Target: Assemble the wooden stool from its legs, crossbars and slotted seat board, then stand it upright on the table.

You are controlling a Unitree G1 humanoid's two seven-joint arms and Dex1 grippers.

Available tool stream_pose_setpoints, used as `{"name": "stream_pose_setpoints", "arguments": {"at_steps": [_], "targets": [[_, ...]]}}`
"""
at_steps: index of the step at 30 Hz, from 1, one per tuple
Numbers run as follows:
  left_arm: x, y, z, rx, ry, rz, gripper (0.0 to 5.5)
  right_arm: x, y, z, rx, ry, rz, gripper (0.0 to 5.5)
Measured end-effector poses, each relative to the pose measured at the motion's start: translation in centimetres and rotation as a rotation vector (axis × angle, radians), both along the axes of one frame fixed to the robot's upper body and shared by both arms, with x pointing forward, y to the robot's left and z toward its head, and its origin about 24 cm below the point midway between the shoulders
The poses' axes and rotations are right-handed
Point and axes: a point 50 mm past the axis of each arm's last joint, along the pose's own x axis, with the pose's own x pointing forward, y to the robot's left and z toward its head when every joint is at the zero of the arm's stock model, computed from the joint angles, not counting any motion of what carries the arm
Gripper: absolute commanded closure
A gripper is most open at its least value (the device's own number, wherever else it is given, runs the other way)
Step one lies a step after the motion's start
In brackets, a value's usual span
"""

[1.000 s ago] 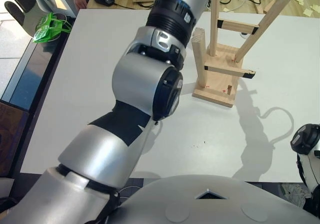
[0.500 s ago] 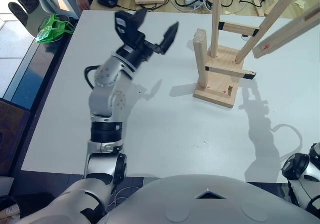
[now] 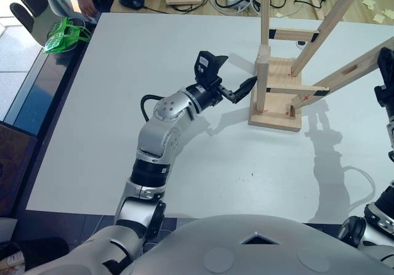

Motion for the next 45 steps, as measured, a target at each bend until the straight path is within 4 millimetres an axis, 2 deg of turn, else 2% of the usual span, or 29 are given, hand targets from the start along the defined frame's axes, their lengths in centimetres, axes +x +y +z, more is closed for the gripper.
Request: {"name": "stream_pose_setpoints", "arguments": {"at_steps": [7,15,25,30,35,43,45], "targets": [[-1.2,-1.0,1.1,-0.056,0.026,-0.079,0.10,-0.3,-0.9,-0.9,-0.035,0.014,-0.016,4.50],[-1.0,-0.9,1.4,-0.081,0.042,-0.061,0.10,-1.1,-1.5,-1.2,-0.119,0.006,0.016,4.50],[-0.4,-0.3,1.6,-0.086,0.048,0.009,0.10,0.6,-1.3,-1.5,-0.189,-0.035,0.050,4.50],[-0.3,-0.3,1.7,-0.091,0.048,0.020,0.10,0.6,-0.9,-1.3,-0.247,-0.059,0.078,4.50],[-0.2,-0.3,1.6,-0.091,0.050,0.025,0.10,0.2,0.4,-1.2,-0.352,-0.102,0.168,4.50],[0.1,0.1,1.7,-0.092,0.051,0.044,0.10,-2.1,0.4,-2.5,-0.490,-0.141,0.198,4.51],[0.1,0.1,1.7,-0.093,0.049,0.050,0.10,-2.0,0.7,-2.7,-0.526,-0.144,0.195,4.50]]}}
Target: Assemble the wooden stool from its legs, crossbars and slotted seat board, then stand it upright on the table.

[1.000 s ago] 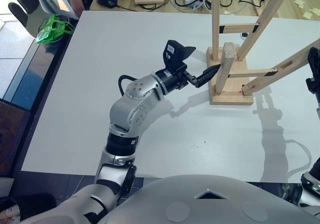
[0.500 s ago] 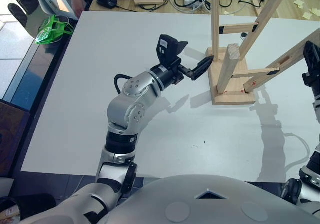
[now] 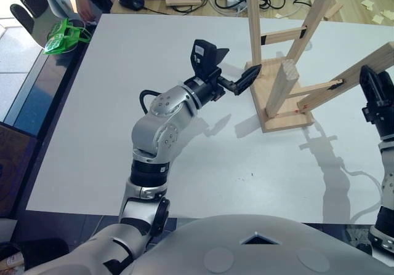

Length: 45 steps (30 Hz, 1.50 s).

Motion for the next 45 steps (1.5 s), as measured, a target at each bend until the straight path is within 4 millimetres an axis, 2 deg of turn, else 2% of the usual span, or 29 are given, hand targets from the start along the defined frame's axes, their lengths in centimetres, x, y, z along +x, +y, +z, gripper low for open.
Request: {"name": "stream_pose_setpoints", "arguments": {"at_steps": [6,14,15,16,18,20,23,26,29,33,39,41,43,45], "targets": [[0.2,-0.2,0.3,0.001,-0.014,0.003,0.10,1.3,0.7,-0.2,-0.032,-0.019,0.010,4.50],[0.4,-0.1,0.2,0.010,-0.012,0.022,0.10,1.6,0.4,-0.7,-0.136,-0.075,0.075,4.47],[0.4,0.0,0.2,0.010,-0.009,0.023,0.10,1.9,0.2,-0.5,-0.149,-0.088,0.092,4.08],[0.5,0.0,0.1,0.010,-0.006,0.026,0.10,2.3,-0.2,-0.3,-0.206,-0.090,0.103,3.92],[0.9,0.5,0.2,0.009,-0.007,0.051,0.10,2.9,-1.8,-0.7,-0.358,-0.024,0.089,3.44],[1.0,0.6,0.6,0.003,-0.024,0.060,0.10,3.1,-2.4,-2.6,-0.420,0.106,0.102,3.13],[1.1,0.7,0.6,0.000,-0.023,0.076,0.10,3.6,-1.5,-4.8,-0.401,0.266,0.163,2.61],[1.1,0.8,0.6,-0.001,-0.024,0.082,0.10,4.1,-0.8,-5.3,-0.360,0.332,0.191,2.15],[1.2,0.8,0.7,-0.002,-0.026,0.079,0.10,3.9,-0.4,-4.7,-0.254,0.299,0.183,1.62],[1.1,0.8,0.5,0.003,-0.025,0.066,0.10,2.6,-0.8,-2.8,-0.151,0.236,0.227,1.62],[0.8,0.7,-0.2,0.008,-0.009,0.058,0.10,-0.9,-3.0,-2.3,-0.130,0.465,0.372,1.62],[0.8,0.7,-0.2,0.008,-0.008,0.058,0.10,-1.3,-3.2,-1.7,-0.136,0.505,0.416,1.62],[0.8,0.7,-0.2,0.008,-0.007,0.059,0.10,-1.1,-2.7,-1.3,-0.102,0.492,0.446,1.62],[0.8,0.8,-0.3,0.008,-0.007,0.061,0.10,0.4,-1.3,0.5,-0.049,0.381,0.468,1.86]]}}
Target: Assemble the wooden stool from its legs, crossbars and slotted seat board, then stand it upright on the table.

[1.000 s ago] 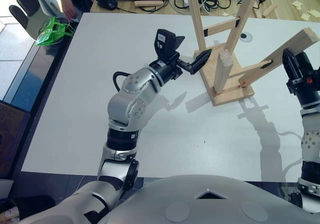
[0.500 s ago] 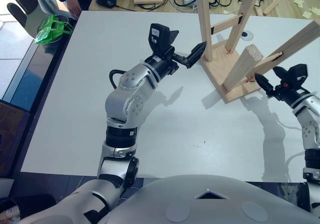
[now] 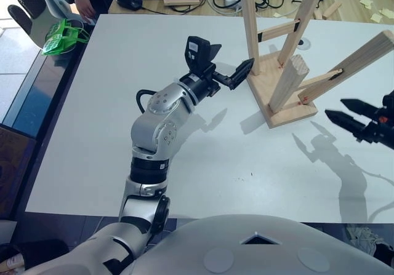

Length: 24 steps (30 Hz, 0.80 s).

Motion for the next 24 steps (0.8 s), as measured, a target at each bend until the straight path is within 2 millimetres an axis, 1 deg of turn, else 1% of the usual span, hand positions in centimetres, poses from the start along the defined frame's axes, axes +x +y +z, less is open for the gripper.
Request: {"name": "stream_pose_setpoints", "arguments": {"at_steps": [3,5,6,8,11,12,13,14,16,17,19,20,21,22,24], "targets": [[0.0,0.0,0.0,-0.001,-0.001,0.003,0.10,2.6,2.8,3.5,0.136,-0.190,-0.014,2.39],[0.1,0.0,-0.1,-0.002,0.002,0.004,0.10,3.8,4.0,4.7,0.171,-0.248,-0.056,2.69],[0.1,0.0,-0.1,-0.003,0.002,0.005,0.10,4.0,4.2,4.8,0.180,-0.260,-0.075,2.92],[0.1,-0.1,-0.1,-0.004,0.003,0.006,0.10,5.0,4.6,6.1,0.216,-0.328,-0.148,3.27],[0.1,-0.1,-0.1,-0.005,0.004,0.009,0.10,6.7,3.8,10.6,0.291,-0.514,-0.278,3.81],[0.2,-0.1,-0.2,-0.002,0.005,0.010,0.10,7.4,3.4,12.8,0.325,-0.593,-0.322,4.05],[0.2,-0.1,-0.2,-0.001,0.006,0.012,0.10,8.0,3.0,14.4,0.339,-0.642,-0.363,4.18],[0.2,-0.1,-0.2,-0.002,0.006,0.014,0.10,8.5,2.3,16.3,0.351,-0.697,-0.416,4.41],[0.2,-0.1,-0.1,-0.005,-0.003,0.018,0.10,9.0,0.7,19.3,0.370,-0.758,-0.523,4.47],[0.2,-0.1,-0.1,-0.005,-0.007,0.021,0.10,9.2,0.3,19.5,0.374,-0.728,-0.538,4.47],[0.2,-0.2,-0.1,-0.008,-0.008,0.018,0.10,9.9,0.4,17.5,0.341,-0.575,-0.521,4.47],[0.2,-0.2,-0.1,-0.007,-0.009,0.017,0.10,10.1,0.6,15.6,0.313,-0.475,-0.514,4.47],[0.2,-0.1,-0.1,-0.004,-0.009,0.018,0.10,10.0,0.8,12.5,0.270,-0.322,-0.514,4.47],[0.2,-0.1,-0.1,-0.001,-0.009,0.016,0.10,9.8,1.0,8.8,0.235,-0.155,-0.529,4.47],[0.2,0.1,-0.2,0.008,-0.005,0.015,0.10,8.8,1.3,8.0,0.229,-0.122,-0.542,4.47]]}}
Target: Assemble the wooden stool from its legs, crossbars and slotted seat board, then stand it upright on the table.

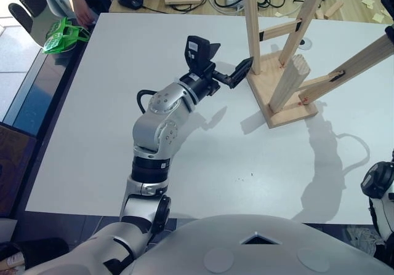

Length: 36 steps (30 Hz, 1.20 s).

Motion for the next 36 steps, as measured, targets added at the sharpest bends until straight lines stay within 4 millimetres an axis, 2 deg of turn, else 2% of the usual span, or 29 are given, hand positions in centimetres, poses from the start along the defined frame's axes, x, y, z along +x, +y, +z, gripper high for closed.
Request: {"name": "stream_pose_setpoints", "arguments": {"at_steps": [4,10,11,15,18,20,22,24,25,26,28,30,36], "targets": [[-0.1,0.0,0.0,0.004,0.006,-0.004,0.10,-0.6,1.0,-0.6,0.015,0.003,-0.008,4.47],[-0.1,-0.1,0.0,0.000,0.005,-0.005,0.10,0.0,1.6,0.6,-0.029,-0.175,-0.039,4.47],[-0.1,-0.1,0.1,0.000,0.006,-0.004,0.10,0.1,2.2,1.0,-0.075,-0.220,-0.023,4.47],[0.2,-0.6,0.3,-0.021,0.013,0.103,0.10,-0.2,5.3,5.1,-0.338,-0.492,0.082,4.47],[0.8,-0.9,1.2,-0.061,-0.019,0.218,0.10,-0.9,8.8,6.1,-0.314,-0.559,0.168,4.47],[1.1,-0.4,1.3,-0.067,-0.026,0.259,0.10,-1.6,10.9,4.4,-0.240,-0.463,0.228,4.47],[1.3,0.3,1.3,-0.070,-0.027,0.291,0.10,-2.4,12.4,-0.1,-0.170,-0.222,0.279,4.47],[1.5,0.8,1.4,-0.079,-0.035,0.314,0.10,-3.0,12.0,-4.2,-0.164,0.026,0.231,4.47],[1.6,0.9,1.5,-0.084,-0.038,0.319,0.10,-3.0,11.4,-5.0,-0.194,0.110,0.175,4.47],[1.6,0.9,1.6,-0.092,-0.042,0.321,0.10,-3.0,10.1,-7.3,-0.218,0.261,0.098,4.47],[1.6,0.8,1.6,-0.098,-0.041,0.320,0.10,-2.6,8.9,-7.7,-0.211,0.322,0.015,4.47],[1.6,0.7,1.6,-0.098,-0.040,0.316,0.10,-2.3,8.9,-7.9,-0.192,0.342,-0.008,4.47],[1.7,0.7,1.3,-0.087,-0.031,0.321,0.10,-1.6,10.5,-7.6,-0.071,0.258,-0.019,4.47]]}}
